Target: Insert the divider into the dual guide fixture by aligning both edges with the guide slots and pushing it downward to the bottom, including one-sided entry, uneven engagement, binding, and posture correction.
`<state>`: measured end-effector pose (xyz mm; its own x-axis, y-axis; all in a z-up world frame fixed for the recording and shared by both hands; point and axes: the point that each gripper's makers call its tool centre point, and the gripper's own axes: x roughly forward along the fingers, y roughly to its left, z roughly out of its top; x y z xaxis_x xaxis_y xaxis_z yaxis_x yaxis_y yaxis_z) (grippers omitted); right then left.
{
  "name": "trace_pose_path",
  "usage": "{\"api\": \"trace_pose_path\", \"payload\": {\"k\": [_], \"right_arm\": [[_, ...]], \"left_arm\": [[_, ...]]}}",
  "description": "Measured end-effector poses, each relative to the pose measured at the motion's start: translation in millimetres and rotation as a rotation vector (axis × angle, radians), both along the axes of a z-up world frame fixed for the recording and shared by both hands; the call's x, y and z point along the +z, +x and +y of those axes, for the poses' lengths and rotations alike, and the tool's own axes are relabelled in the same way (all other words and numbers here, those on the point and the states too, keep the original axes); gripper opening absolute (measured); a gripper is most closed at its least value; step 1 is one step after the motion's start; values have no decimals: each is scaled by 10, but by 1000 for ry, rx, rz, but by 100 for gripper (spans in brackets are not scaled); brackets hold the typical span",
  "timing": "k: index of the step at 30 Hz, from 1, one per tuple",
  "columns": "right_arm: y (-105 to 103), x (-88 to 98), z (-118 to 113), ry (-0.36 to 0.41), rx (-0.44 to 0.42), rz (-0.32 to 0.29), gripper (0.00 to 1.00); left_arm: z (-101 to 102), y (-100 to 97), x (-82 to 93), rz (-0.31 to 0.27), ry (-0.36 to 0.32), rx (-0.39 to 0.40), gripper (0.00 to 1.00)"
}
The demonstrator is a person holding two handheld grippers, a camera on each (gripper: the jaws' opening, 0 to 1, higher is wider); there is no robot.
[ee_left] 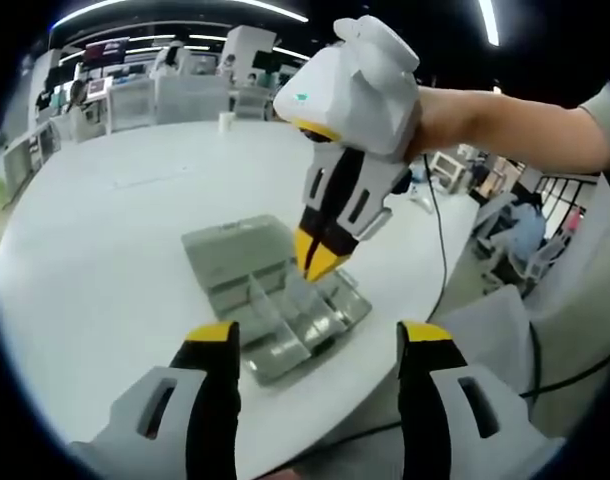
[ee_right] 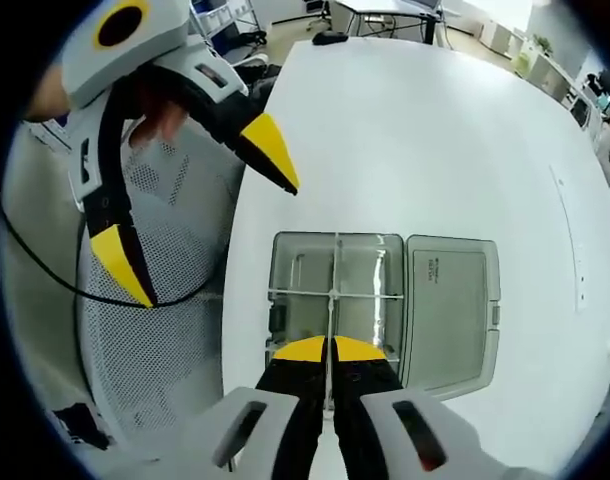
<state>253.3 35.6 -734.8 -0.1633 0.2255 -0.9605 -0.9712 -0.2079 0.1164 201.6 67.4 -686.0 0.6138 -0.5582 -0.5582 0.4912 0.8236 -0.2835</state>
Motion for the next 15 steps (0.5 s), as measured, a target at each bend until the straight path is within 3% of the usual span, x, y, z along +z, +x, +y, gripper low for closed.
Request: {"api": "trace_pose_path", "payload": {"k": [15], "right_arm": [[9,-44,13,-47,16,-20,0]], "left_arm": [[2,4,32,-5,-3,2,62]]}}
